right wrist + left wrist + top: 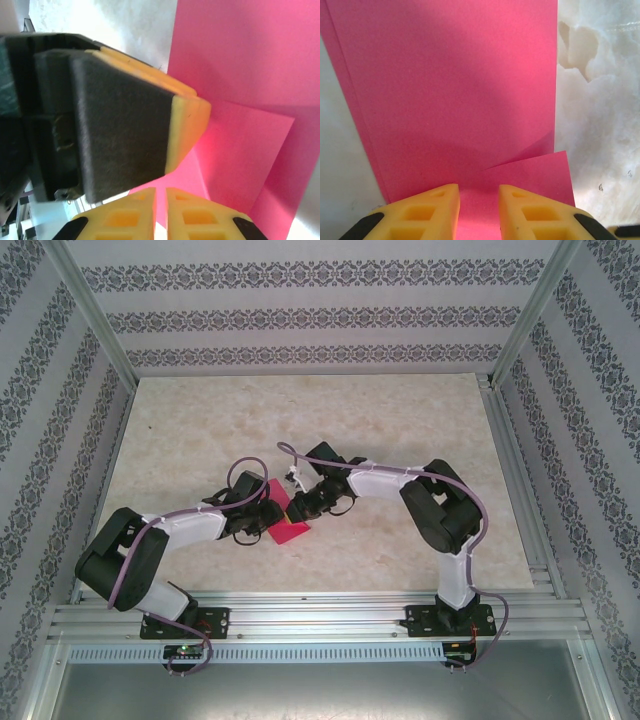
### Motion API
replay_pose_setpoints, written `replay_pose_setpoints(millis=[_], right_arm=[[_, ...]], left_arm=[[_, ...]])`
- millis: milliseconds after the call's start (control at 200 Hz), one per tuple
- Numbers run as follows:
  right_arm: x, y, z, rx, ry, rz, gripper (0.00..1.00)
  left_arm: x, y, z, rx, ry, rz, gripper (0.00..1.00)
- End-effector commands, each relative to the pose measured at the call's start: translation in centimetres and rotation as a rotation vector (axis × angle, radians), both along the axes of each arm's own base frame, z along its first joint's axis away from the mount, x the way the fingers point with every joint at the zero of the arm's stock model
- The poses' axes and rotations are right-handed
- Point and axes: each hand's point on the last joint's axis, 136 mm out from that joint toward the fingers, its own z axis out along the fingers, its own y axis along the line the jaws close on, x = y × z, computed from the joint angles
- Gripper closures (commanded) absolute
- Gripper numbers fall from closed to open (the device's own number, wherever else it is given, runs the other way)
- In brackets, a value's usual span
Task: Fold a paper plane with a square sheet of paper (pick it up from the middle)
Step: Fold the triangle a second time at the center of the table.
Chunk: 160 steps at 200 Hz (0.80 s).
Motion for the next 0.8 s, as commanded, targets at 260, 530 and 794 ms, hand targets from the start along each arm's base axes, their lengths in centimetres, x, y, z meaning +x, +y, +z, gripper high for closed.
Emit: replay_pose_setpoints(millis=[260,530,794], right_arm=[[-1.6,-2.9,-4.6,-0.134,0.083,-0.001,0.86],[-3.0,-5.0,-6.6,-0.2,0.121,0.012,0.87],[-3.4,-5.8,-4.9,-0.195,0.108,0.026,0.85]], left_arm=[[-0.4,0.4,-0.5,0.055,0.013,-0.022,0.71],[-0.5,0.5,-0.6,0.063,0.017,-0.026,0.71],[-0.5,0.7,-0.6,0.07,0.015,-0.022,0.71]])
